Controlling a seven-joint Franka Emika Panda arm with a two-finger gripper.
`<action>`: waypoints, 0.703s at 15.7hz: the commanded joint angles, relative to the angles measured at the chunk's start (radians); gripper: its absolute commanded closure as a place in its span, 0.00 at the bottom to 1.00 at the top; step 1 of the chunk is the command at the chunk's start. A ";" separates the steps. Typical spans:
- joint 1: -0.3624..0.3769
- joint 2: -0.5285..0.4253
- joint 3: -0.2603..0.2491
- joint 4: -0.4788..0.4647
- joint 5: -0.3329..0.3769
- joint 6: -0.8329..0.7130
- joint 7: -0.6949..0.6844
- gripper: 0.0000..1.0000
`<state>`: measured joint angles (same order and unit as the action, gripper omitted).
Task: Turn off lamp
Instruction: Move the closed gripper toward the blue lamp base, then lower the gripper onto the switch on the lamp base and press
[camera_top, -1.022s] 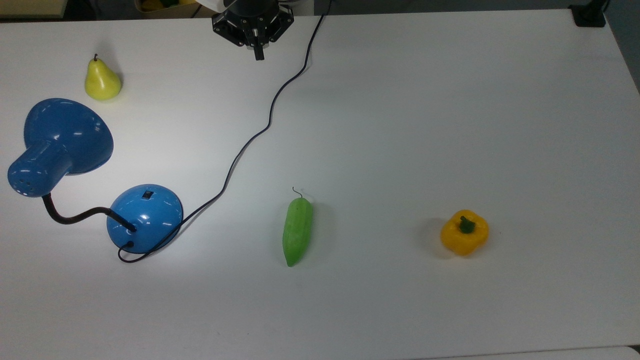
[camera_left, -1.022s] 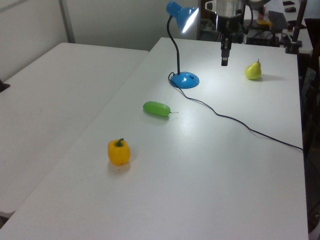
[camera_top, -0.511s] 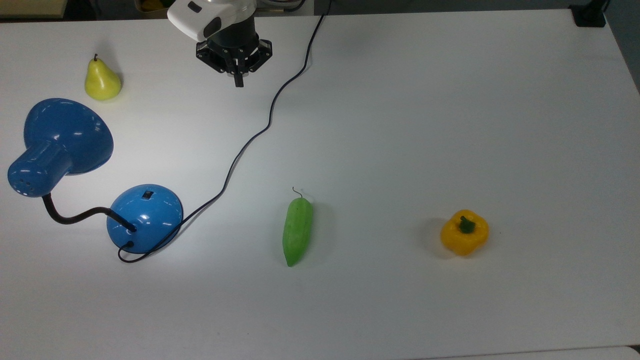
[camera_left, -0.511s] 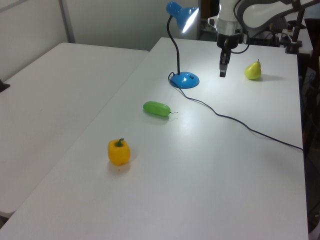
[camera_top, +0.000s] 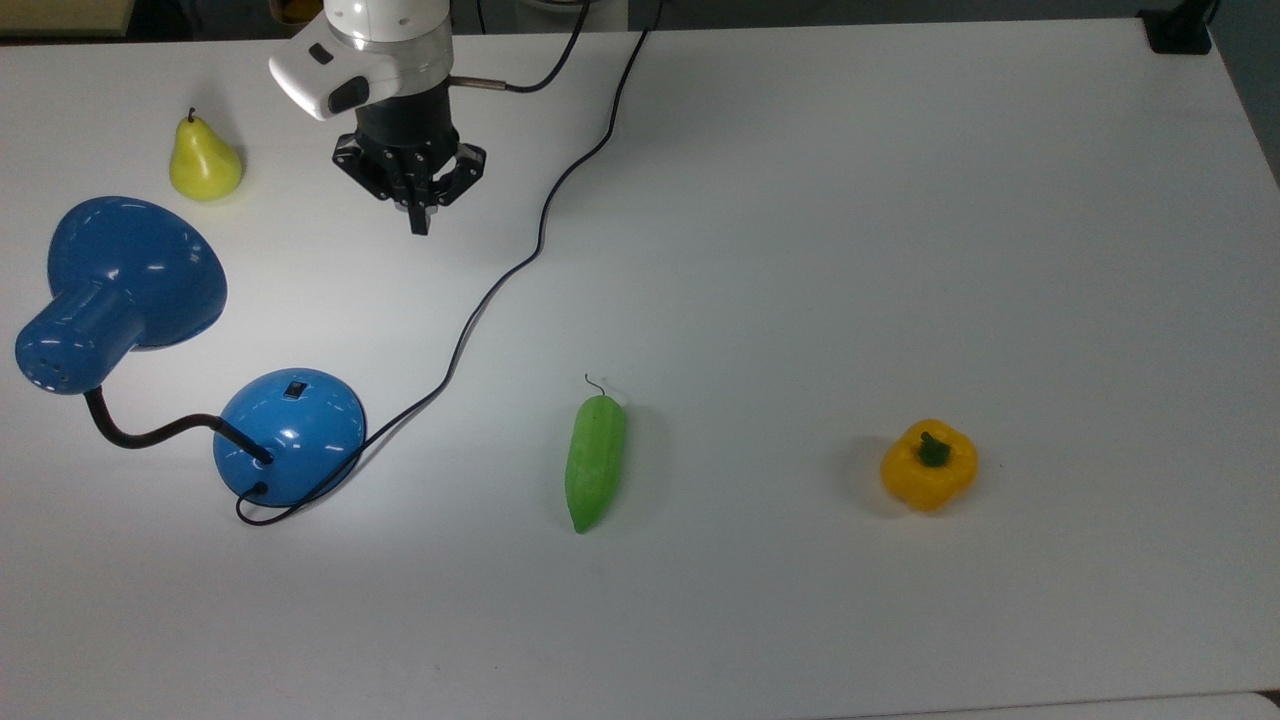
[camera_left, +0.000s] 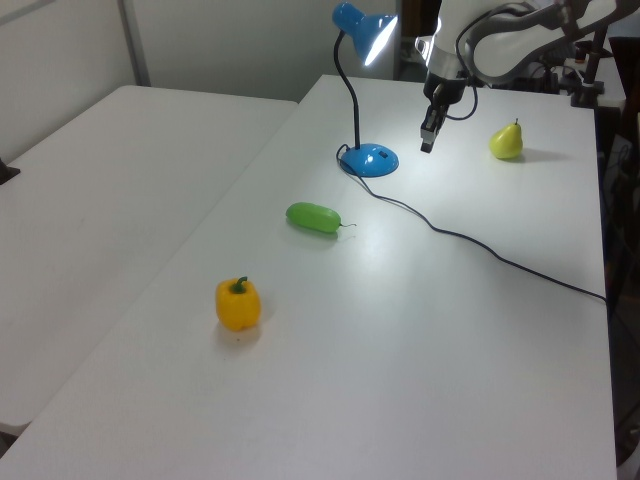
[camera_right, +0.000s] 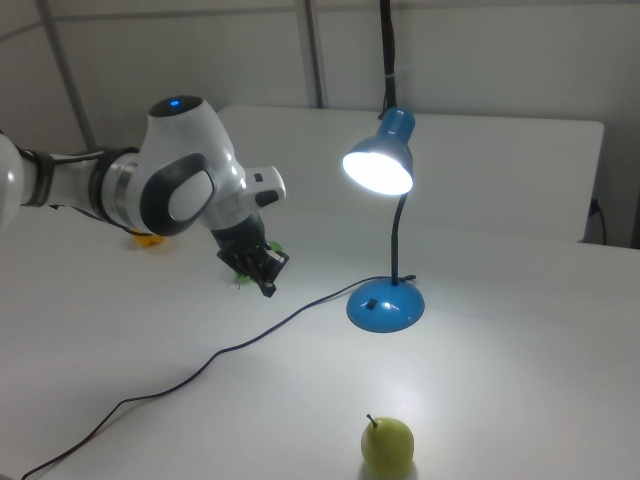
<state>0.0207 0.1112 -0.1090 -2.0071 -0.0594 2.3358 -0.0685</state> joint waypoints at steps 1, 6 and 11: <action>-0.011 0.039 -0.023 -0.010 -0.017 0.140 0.032 1.00; -0.030 0.103 -0.035 -0.006 -0.007 0.331 0.032 1.00; -0.047 0.159 -0.043 0.001 -0.004 0.460 0.033 1.00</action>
<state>-0.0247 0.2427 -0.1419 -2.0069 -0.0593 2.7176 -0.0582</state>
